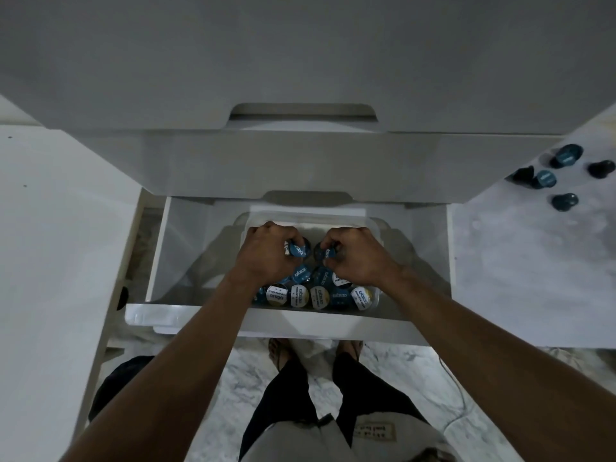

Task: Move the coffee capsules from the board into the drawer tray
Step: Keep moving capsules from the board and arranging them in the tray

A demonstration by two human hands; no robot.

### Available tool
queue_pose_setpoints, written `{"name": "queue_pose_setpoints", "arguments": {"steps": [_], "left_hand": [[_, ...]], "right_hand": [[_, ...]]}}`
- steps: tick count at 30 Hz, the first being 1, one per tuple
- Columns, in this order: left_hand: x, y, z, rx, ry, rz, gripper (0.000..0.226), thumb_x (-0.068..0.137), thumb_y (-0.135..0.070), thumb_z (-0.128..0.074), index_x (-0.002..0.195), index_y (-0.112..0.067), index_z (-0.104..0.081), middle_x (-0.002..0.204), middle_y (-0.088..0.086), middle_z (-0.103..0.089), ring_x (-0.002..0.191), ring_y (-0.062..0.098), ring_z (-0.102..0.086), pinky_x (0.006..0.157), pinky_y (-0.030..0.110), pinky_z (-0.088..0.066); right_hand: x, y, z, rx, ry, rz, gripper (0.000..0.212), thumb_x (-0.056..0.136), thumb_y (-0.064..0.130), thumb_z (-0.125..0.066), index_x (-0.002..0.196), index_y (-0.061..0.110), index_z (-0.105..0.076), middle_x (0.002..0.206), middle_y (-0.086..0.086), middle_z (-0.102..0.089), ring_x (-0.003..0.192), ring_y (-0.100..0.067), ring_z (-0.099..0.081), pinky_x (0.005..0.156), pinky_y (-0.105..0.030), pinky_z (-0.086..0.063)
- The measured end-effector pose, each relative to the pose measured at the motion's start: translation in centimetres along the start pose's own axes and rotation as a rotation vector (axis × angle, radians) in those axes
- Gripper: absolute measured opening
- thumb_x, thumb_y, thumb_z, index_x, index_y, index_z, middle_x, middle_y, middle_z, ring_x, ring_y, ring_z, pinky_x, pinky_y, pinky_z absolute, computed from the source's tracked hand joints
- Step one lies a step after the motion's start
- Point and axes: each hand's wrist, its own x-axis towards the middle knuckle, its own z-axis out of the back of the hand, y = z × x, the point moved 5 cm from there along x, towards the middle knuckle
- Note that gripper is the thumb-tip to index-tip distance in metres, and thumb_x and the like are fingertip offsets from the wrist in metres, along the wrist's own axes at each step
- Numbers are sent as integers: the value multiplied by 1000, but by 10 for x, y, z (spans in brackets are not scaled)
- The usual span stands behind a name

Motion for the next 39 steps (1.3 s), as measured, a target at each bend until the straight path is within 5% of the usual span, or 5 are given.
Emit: {"name": "queue_pose_setpoints", "arguments": {"steps": [17,24,32,39], "left_hand": [[-2,-3,2,-10,-3,7,21,76,-24,-73,97,-27,-71,102,-4,-71,101,17,-62,100,43,-46],[-21,-15,19,-49,-129,43,24,78,-29,-72,102,-28,-67,102,-5,-72,95,17,-65,88,39,-54],[-66,-42,30,-97,-260,46,33,81,-25,-75,112,-18,-68,111,0,-71,97,18,-66,85,24,-49],[-91,-73,24,-259,-327,-26,37,72,-38,-77,106,-24,-68,100,-5,-71,91,6,-65,83,32,-57]], "right_hand": [[1,5,4,11,-55,0,20,83,16,-71,103,17,-69,104,-3,-70,95,-16,-62,85,-27,-50],[-11,9,24,151,-153,17,34,85,24,-71,118,23,-64,114,4,-66,101,-10,-62,80,-20,-43],[-45,20,32,273,-215,88,45,81,28,-77,123,22,-62,105,5,-68,93,-7,-63,85,-24,-53],[-105,28,63,343,-363,107,45,78,29,-81,119,18,-65,101,5,-68,86,-5,-64,74,-3,-46]]}}
